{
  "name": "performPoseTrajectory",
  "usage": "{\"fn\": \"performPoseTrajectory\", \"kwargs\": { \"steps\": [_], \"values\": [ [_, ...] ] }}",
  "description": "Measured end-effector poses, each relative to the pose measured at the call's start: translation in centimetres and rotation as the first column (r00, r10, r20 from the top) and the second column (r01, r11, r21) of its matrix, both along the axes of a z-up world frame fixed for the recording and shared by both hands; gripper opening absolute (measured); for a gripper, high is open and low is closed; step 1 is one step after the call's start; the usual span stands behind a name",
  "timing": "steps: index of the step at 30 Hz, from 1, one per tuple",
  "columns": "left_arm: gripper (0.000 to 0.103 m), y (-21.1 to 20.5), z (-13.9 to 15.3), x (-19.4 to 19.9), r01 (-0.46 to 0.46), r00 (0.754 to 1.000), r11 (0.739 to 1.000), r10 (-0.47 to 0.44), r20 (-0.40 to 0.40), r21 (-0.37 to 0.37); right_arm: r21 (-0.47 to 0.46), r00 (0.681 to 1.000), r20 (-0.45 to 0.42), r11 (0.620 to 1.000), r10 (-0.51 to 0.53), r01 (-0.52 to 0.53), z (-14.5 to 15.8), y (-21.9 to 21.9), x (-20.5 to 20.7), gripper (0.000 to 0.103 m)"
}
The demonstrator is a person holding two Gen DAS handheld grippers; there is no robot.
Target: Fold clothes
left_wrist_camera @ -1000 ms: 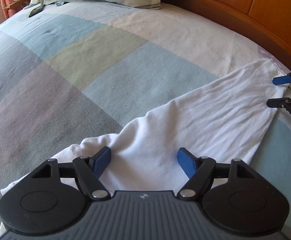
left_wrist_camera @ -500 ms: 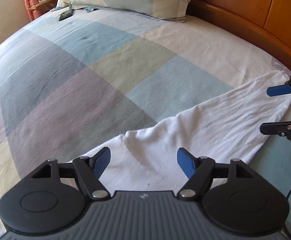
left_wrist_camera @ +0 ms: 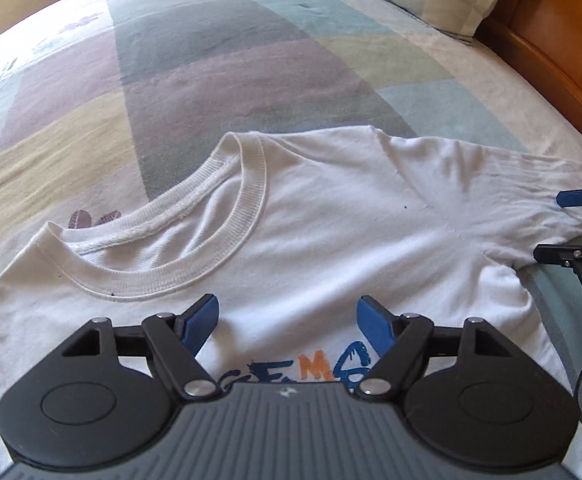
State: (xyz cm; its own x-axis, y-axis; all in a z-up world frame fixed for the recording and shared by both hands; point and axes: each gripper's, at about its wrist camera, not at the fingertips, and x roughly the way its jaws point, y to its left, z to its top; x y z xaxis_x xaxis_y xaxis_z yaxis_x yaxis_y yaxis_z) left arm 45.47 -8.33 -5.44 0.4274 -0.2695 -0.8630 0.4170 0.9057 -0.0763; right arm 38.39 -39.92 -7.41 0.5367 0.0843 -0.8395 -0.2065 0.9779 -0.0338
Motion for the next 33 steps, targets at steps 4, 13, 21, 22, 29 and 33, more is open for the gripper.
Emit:
{"fn": "performPoseTrajectory", "kwargs": {
  "steps": [4,13,21,22,29,33],
  "values": [
    [0.077,3.2,1.5,-1.5,-0.041,0.999,0.999,0.041,0.01,-0.006,0.015,0.999,0.045,1.0,-0.004,0.003,2.8,2.5,0.8,0.103],
    [0.077,10.5,-0.4,-6.0,-0.182,0.983,0.983,0.183,-0.033,0.038,0.128,0.965,0.145,0.963,0.217,-0.235,3.8,17.2,3.4,0.103],
    [0.077,14.0,-1.3,-6.8,-0.257,0.966,0.965,0.255,-0.037,-0.056,0.067,0.975,0.092,0.976,0.201,-0.207,-0.9,21.3,6.1,0.103],
    [0.077,14.3,-1.2,-6.6,-0.258,0.966,0.964,0.257,-0.032,-0.057,0.067,0.977,0.095,0.978,0.193,-0.2,-1.0,21.4,6.8,0.103],
    [0.077,15.6,0.4,-3.4,-0.256,0.966,0.964,0.257,0.02,-0.066,0.047,0.975,0.108,0.978,0.196,-0.202,-1.0,23.1,13.0,0.103],
    [0.077,15.1,1.0,-1.0,-0.219,0.974,0.972,0.223,0.039,-0.086,0.064,0.978,0.048,0.976,0.204,-0.207,0.8,22.6,12.8,0.103]
  ]
}}
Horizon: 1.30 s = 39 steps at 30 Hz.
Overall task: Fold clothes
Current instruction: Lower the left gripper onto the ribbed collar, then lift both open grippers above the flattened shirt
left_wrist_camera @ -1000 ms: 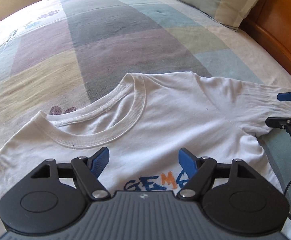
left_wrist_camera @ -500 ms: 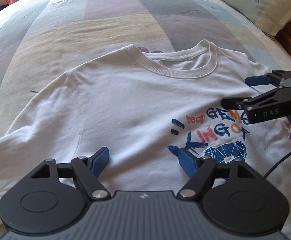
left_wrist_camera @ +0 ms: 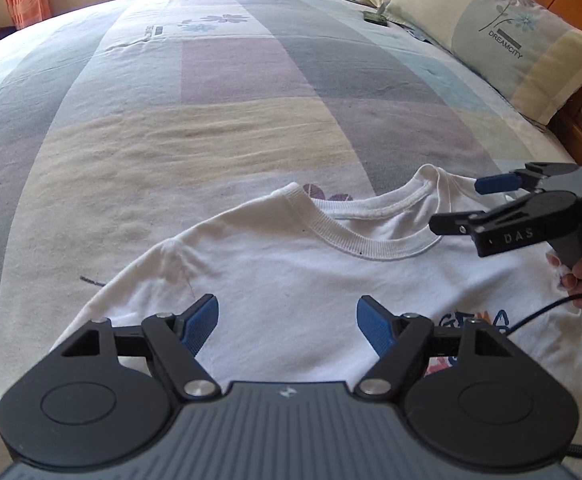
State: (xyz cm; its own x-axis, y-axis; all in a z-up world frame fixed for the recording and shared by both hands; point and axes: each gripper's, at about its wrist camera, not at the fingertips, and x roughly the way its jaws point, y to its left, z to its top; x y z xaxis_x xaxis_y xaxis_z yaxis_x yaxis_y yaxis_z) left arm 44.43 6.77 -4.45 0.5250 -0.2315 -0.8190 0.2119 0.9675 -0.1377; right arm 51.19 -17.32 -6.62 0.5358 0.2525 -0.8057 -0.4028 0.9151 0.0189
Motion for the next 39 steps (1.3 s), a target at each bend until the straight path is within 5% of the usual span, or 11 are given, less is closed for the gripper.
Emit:
{"fn": "performPoseTrajectory", "kwargs": {
  "steps": [9,13,20,25,33,39],
  "values": [
    [0.077,-4.4,-2.5,4.1,0.13,0.991,0.991,-0.13,-0.022,-0.014,-0.013,0.999,-0.033,0.999,0.035,-0.035,1.5,-1.4,-11.5,0.103],
    [0.077,-4.8,-3.9,6.9,0.111,0.993,0.993,-0.109,-0.038,0.036,-0.053,0.997,-0.074,0.998,0.036,-0.04,-0.8,-0.3,-12.9,0.103],
    [0.081,-5.6,-3.5,9.3,0.123,0.992,0.987,-0.118,-0.049,0.103,-0.019,1.0,-0.014,1.0,0.0,0.0,-1.4,-0.6,-13.3,0.103],
    [0.081,-4.6,-1.5,7.4,0.101,0.994,0.994,-0.099,-0.045,0.033,-0.005,0.999,-0.023,0.999,0.047,-0.047,-0.9,-1.0,-13.0,0.103],
    [0.081,-4.0,-0.3,0.2,0.126,0.988,0.991,-0.12,-0.096,0.054,-0.001,0.992,0.038,0.992,0.122,-0.123,0.4,-2.8,-17.5,0.103],
    [0.081,-4.4,-0.3,-4.3,0.185,0.974,0.98,-0.174,-0.142,0.068,-0.017,0.998,-0.066,1.0,0.007,-0.008,-0.6,-6.9,-20.9,0.103]
  ]
}}
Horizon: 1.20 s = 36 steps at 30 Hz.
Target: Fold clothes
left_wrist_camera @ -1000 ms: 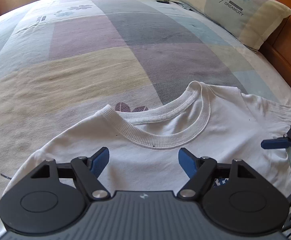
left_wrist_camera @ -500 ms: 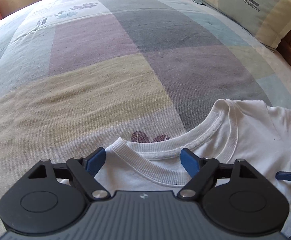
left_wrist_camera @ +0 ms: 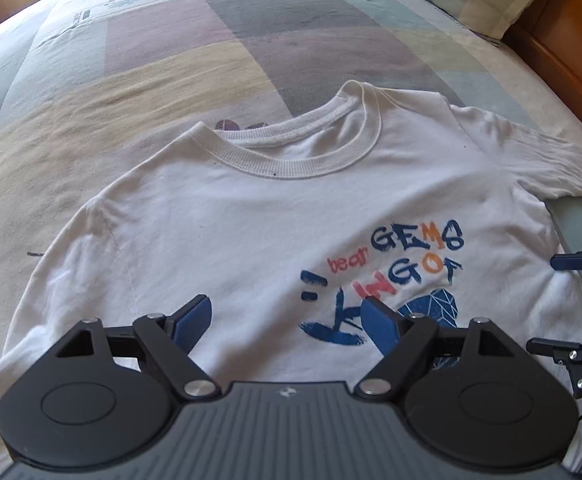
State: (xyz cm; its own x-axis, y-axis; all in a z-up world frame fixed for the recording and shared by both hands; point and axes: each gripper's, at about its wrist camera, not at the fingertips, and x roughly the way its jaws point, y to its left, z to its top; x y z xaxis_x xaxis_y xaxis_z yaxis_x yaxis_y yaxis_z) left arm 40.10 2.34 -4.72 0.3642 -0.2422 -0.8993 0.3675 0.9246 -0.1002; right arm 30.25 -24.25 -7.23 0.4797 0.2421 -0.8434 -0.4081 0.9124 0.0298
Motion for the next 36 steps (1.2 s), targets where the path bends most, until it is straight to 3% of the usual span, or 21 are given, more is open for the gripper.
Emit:
{"fn": "performPoseTrajectory", "kwargs": {
  "steps": [3,8,11,12,15,18,20,22,25,29,33,36],
  "values": [
    [0.081,-0.6,0.3,-1.2,0.026,1.0,1.0,-0.026,0.001,0.006,-0.027,1.0,-0.01,0.999,-0.02,0.02,0.6,-0.7,-0.9,0.103],
    [0.081,-1.3,0.6,-1.7,0.045,0.999,0.999,-0.045,0.001,0.012,-0.015,0.988,0.14,0.998,0.065,-0.063,1.2,1.2,1.6,0.103],
    [0.081,-0.8,0.7,-2.1,0.04,0.999,0.999,-0.04,-0.003,0.033,-0.051,0.997,0.075,0.998,0.028,-0.025,-0.5,0.8,4.0,0.103],
    [0.081,-0.3,0.8,-2.4,0.042,0.999,0.999,-0.041,-0.003,0.035,-0.008,0.998,0.062,1.0,0.01,-0.009,-0.5,-0.1,4.0,0.103],
    [0.081,0.5,0.5,-3.2,0.058,0.998,0.996,-0.058,-0.002,0.061,-0.034,0.998,0.056,0.999,0.001,0.001,0.5,-1.3,3.1,0.103],
    [0.081,0.3,0.3,-4.9,0.155,0.987,0.982,-0.159,0.026,0.11,-0.025,0.996,0.084,0.999,0.034,-0.032,1.8,-1.6,1.2,0.103],
    [0.081,-0.2,0.3,-6.7,0.271,0.958,0.954,-0.281,0.065,0.132,0.004,0.993,0.074,0.995,0.096,-0.096,2.0,-0.9,-0.3,0.103],
    [0.081,-0.6,0.2,-9.1,0.39,0.907,0.91,-0.406,0.114,0.143,0.015,0.983,0.044,0.984,0.178,-0.179,1.5,0.2,-2.0,0.103],
    [0.081,-0.6,-0.5,-11.5,0.471,0.869,0.874,-0.483,0.105,0.12,-0.014,0.97,-0.001,0.97,0.244,-0.244,-0.2,1.5,-4.7,0.103],
    [0.082,0.5,-2.0,-14.1,0.53,0.843,0.843,-0.535,0.053,0.089,-0.01,0.981,0.08,0.984,0.176,-0.175,-0.9,0.1,-8.5,0.103],
    [0.082,1.6,-1.4,-15.4,0.564,0.819,0.822,-0.569,0.073,0.08,-0.041,0.993,0.014,0.993,0.116,-0.115,0.1,-0.3,-10.1,0.103],
    [0.082,0.8,-0.7,-16.5,0.644,0.752,0.764,-0.643,0.144,0.045,-0.044,0.993,-0.011,0.992,0.122,-0.122,1.5,0.6,-11.3,0.103]
  ]
}}
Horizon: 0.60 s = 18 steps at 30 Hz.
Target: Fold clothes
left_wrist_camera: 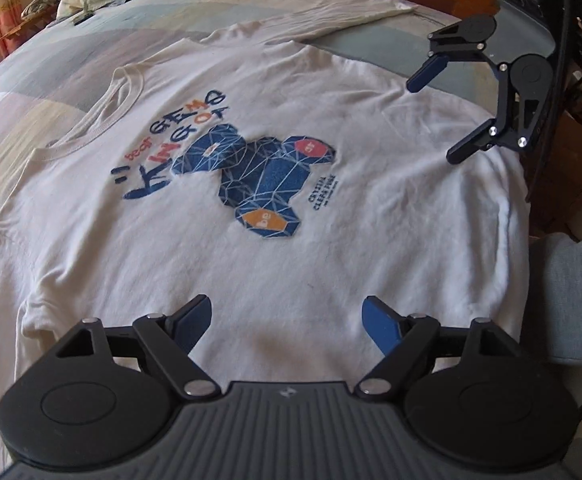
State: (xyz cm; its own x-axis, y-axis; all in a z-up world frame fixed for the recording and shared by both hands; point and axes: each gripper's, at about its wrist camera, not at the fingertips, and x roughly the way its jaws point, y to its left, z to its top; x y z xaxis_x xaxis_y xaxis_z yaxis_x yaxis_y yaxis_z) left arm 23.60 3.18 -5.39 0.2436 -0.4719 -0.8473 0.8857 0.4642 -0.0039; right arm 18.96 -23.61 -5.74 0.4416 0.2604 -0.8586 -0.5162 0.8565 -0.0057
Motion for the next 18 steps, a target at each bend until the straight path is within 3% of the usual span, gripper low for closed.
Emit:
{"fn": "performPoseTrajectory", "kwargs": {
  "steps": [3,5,9,13,16,18],
  "values": [
    [0.082,-2.0,-0.4,-1.5,0.095,0.996,0.995,-0.095,-0.001,-0.034,0.005,0.995,0.002,0.995,0.101,-0.101,-0.2,2.0,-1.7,0.103],
    [0.082,-2.5,-1.1,-2.5,0.105,0.994,0.994,-0.105,-0.017,-0.029,-0.007,0.989,-0.039,0.99,0.14,-0.14,-1.2,3.1,-2.4,0.103],
    [0.086,-1.0,-2.1,-5.4,0.077,0.997,0.997,-0.077,-0.001,0.029,0.011,0.986,0.045,0.987,0.161,-0.161,-1.8,1.8,-5.2,0.103],
    [0.086,0.8,-1.6,-5.7,-0.025,0.996,0.995,0.033,-0.086,0.099,0.037,0.982,0.031,0.981,0.188,-0.19,-1.5,-0.4,-6.1,0.103],
    [0.086,0.5,-1.1,-5.9,-0.052,0.995,0.989,0.063,-0.075,0.139,0.044,0.976,0.003,0.975,0.217,-0.217,-1.4,-1.3,-6.1,0.103],
    [0.086,-0.3,-0.6,-6.3,-0.04,0.998,0.992,0.046,-0.047,0.121,0.049,0.972,0.0,0.971,0.235,-0.235,-1.5,-1.5,-6.1,0.103]
  ]
}}
